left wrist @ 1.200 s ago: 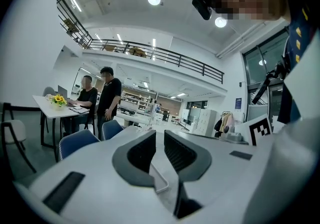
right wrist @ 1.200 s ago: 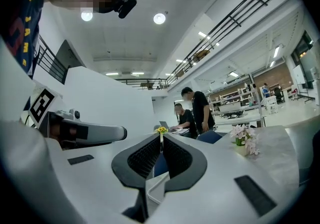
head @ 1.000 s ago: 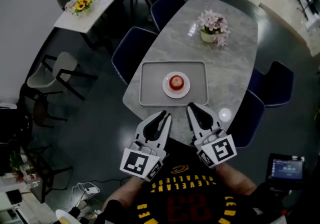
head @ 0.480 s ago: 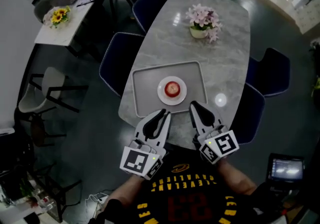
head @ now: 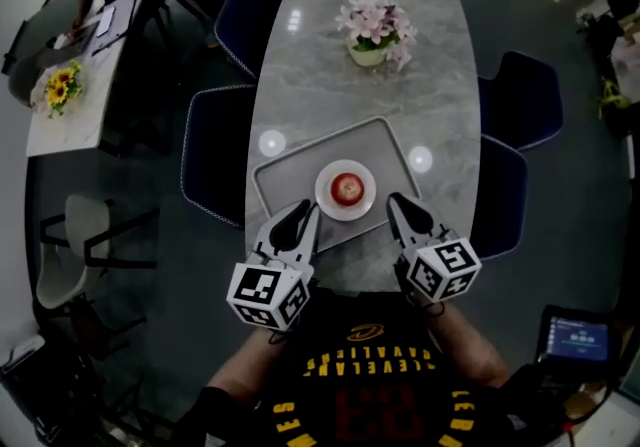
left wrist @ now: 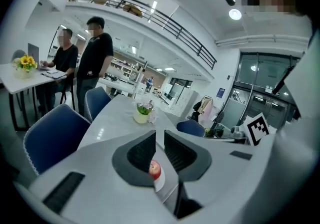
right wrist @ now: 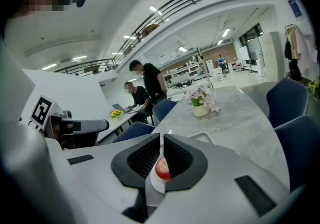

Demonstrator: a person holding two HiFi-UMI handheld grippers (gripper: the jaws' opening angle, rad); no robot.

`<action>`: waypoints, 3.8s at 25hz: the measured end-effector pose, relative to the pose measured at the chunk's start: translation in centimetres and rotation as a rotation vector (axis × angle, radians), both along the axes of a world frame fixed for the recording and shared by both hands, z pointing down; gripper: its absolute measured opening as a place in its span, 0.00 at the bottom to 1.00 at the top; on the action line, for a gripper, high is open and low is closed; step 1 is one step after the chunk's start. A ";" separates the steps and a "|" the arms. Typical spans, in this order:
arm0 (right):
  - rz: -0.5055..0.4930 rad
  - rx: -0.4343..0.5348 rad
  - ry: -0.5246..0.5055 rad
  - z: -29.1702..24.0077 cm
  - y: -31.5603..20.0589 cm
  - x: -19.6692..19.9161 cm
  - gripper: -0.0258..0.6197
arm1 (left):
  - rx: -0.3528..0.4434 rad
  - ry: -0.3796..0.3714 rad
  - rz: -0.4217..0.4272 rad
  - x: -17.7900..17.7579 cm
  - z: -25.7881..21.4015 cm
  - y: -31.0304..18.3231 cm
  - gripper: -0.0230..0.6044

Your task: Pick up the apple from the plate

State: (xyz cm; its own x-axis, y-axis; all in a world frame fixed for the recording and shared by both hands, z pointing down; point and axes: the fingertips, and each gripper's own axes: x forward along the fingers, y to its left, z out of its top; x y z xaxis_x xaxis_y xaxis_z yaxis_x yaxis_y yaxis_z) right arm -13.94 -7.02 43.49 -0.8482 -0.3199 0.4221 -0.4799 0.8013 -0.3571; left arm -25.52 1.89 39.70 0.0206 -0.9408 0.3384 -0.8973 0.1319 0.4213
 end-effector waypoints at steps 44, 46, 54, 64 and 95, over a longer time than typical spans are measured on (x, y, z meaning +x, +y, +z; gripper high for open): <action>0.028 -0.548 0.351 21.4 -1.1 1.3 0.14 | -0.642 0.303 0.110 -0.5 24.9 -3.0 0.22; 0.033 -0.569 0.338 21.4 -0.9 1.1 0.14 | -0.649 0.300 0.117 -0.4 24.9 -3.0 0.22; 0.086 -0.629 0.307 21.3 -1.4 1.0 0.10 | -0.689 0.310 0.100 -0.2 25.1 -2.9 0.15; 0.129 -0.731 0.259 21.9 -1.5 1.3 0.09 | -0.697 0.331 0.110 -0.1 25.4 -3.4 0.14; 0.244 -0.777 0.109 18.4 1.0 8.7 0.09 | -0.641 0.472 0.248 6.3 21.7 -2.8 0.11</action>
